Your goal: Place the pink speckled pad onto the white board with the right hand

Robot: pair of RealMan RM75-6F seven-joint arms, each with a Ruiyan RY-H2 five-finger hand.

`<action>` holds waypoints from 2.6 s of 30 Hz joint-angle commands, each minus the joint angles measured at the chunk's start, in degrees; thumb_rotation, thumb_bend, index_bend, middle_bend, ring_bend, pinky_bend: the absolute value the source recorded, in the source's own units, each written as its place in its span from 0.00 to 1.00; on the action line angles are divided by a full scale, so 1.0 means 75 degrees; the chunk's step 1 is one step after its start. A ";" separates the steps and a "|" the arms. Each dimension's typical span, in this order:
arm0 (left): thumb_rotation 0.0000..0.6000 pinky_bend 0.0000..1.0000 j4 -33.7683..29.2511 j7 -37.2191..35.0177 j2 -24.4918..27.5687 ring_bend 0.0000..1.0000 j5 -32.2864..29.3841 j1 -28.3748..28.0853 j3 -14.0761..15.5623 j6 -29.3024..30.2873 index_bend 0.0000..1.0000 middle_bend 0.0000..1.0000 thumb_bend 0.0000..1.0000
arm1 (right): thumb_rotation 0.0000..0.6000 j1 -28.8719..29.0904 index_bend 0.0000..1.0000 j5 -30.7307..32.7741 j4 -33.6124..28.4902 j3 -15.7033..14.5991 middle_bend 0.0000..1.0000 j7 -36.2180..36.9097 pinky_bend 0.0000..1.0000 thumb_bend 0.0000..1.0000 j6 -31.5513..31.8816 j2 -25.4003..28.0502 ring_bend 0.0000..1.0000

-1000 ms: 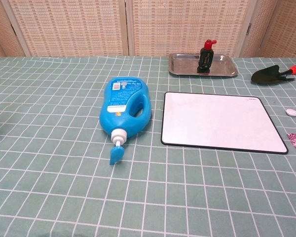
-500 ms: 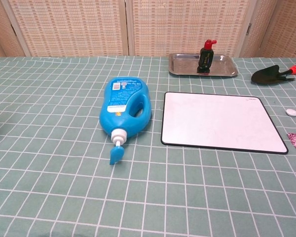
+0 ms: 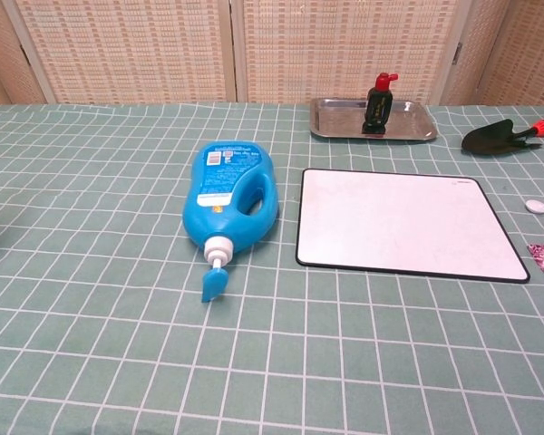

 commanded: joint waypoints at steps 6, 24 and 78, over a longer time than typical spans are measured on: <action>1.00 0.00 -0.0004 -0.0064 0.0017 0.00 0.0006 -0.0005 0.0011 -0.0020 0.00 0.00 0.28 | 1.00 0.0018 0.33 0.0107 -0.0027 -0.0028 0.94 -0.0078 1.00 0.23 -0.0020 -0.0001 0.97; 1.00 0.00 -0.0027 -0.0172 0.0046 0.00 -0.0050 -0.0001 -0.0023 -0.0053 0.00 0.00 0.28 | 1.00 0.0057 0.41 0.0242 -0.0051 -0.0053 0.95 -0.0196 1.00 0.25 0.0006 -0.0010 0.97; 1.00 0.00 -0.0138 -0.0433 0.0212 0.00 -0.0136 0.0007 -0.0095 -0.0093 0.00 0.00 0.28 | 1.00 0.2997 0.30 0.3674 -0.1091 0.0533 0.96 -0.2907 1.00 0.11 0.0322 -0.0919 0.98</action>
